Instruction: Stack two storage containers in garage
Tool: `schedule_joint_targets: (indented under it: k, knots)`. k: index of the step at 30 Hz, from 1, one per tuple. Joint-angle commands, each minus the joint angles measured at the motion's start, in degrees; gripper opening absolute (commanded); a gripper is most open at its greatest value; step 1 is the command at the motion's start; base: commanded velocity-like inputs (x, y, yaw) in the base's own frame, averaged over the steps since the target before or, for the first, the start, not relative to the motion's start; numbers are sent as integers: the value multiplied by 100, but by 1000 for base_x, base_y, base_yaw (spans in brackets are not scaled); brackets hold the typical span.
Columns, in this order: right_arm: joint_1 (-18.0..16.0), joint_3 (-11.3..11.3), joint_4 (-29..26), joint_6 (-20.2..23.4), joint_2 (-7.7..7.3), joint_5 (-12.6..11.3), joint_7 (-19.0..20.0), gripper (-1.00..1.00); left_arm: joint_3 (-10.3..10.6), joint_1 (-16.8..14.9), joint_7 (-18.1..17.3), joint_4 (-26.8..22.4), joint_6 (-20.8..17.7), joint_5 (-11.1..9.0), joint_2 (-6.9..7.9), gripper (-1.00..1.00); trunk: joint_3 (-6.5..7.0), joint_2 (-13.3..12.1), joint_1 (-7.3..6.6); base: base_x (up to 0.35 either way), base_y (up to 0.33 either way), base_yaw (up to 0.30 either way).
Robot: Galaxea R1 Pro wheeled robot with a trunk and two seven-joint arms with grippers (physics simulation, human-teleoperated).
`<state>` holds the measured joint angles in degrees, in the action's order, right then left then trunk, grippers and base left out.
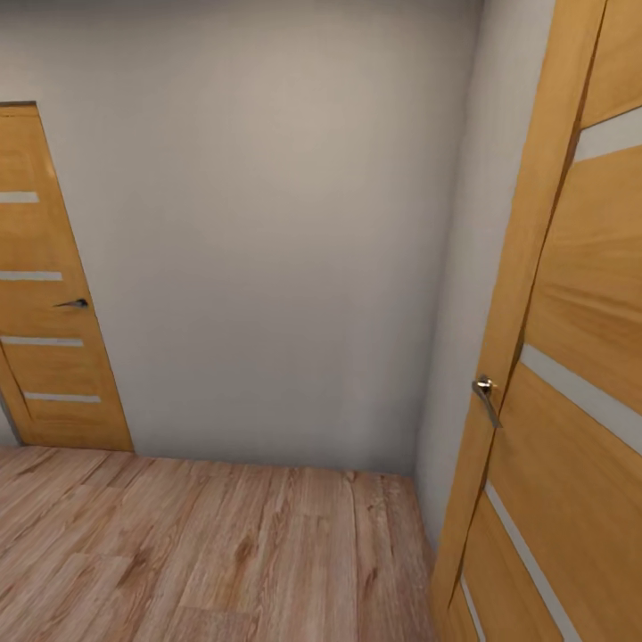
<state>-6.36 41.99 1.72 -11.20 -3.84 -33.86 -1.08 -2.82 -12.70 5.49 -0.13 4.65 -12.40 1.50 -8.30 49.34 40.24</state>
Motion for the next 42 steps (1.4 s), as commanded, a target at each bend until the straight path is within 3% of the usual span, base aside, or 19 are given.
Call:
schedule_joint_targets:
  k: [1, 42]
  knots:
    - [-5, 46, 13, -23, 5, -31, -6, 100, -26, -4, 5, 4, 19, -8, 0, 100, -8, 6, 4, 322, 0, 0]
    - [-5, 46, 13, -33, 32, -33, -6, 100, -26, -4, 5, 4, 19, -8, 0, 100, -8, 6, 4, 322, 0, 0]
